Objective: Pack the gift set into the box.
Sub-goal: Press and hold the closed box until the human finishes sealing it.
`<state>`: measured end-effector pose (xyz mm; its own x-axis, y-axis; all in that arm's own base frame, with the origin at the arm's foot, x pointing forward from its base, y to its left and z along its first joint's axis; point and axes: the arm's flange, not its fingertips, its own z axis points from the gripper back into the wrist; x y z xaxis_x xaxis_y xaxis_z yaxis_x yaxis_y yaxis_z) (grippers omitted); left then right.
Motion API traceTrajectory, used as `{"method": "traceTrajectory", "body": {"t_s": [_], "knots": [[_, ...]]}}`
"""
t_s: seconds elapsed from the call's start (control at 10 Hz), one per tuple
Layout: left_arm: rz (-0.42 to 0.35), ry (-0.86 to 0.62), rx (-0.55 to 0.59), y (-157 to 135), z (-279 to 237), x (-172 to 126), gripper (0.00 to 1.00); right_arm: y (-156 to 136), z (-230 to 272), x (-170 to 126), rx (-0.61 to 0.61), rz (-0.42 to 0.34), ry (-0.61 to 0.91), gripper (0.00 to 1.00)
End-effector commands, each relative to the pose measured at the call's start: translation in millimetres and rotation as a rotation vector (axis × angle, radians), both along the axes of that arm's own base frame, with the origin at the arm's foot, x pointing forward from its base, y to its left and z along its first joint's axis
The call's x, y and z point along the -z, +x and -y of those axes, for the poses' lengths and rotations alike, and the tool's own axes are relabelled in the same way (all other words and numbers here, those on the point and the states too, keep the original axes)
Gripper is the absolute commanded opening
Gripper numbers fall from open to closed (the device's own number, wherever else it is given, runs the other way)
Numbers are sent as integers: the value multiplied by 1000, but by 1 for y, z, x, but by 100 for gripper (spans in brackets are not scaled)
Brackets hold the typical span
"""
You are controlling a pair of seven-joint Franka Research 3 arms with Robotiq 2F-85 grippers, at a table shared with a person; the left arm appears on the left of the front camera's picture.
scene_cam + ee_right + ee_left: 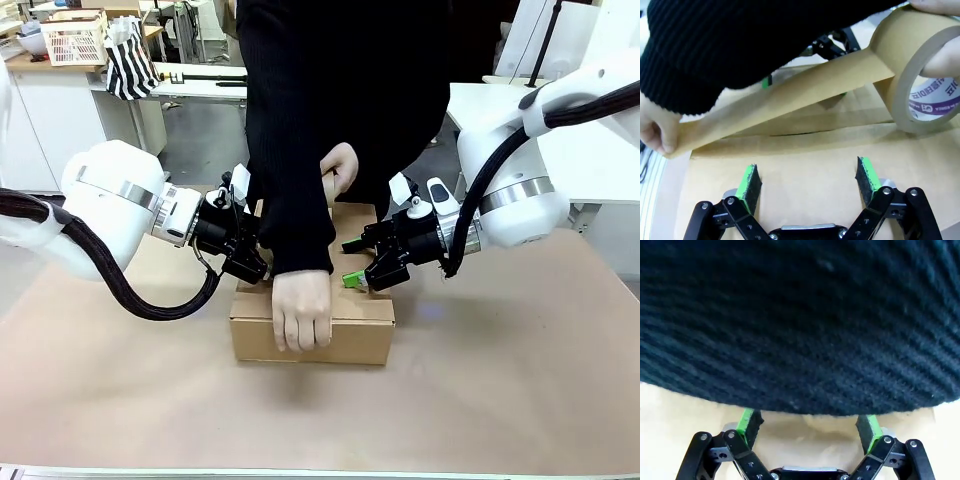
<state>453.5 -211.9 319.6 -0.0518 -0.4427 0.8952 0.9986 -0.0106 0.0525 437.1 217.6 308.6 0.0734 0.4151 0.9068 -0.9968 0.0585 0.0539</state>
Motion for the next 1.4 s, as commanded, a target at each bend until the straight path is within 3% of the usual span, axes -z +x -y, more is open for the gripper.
{"method": "traceTrajectory", "body": {"t_s": [0.0, 1.3], "knots": [[4, 7, 2, -1, 0, 3, 100, -1, -1, 2, -2, -2, -8, 100], [4, 7, 2, -1, 0, 3, 100, -1, -1, 2, -2, -2, -8, 100]]}}
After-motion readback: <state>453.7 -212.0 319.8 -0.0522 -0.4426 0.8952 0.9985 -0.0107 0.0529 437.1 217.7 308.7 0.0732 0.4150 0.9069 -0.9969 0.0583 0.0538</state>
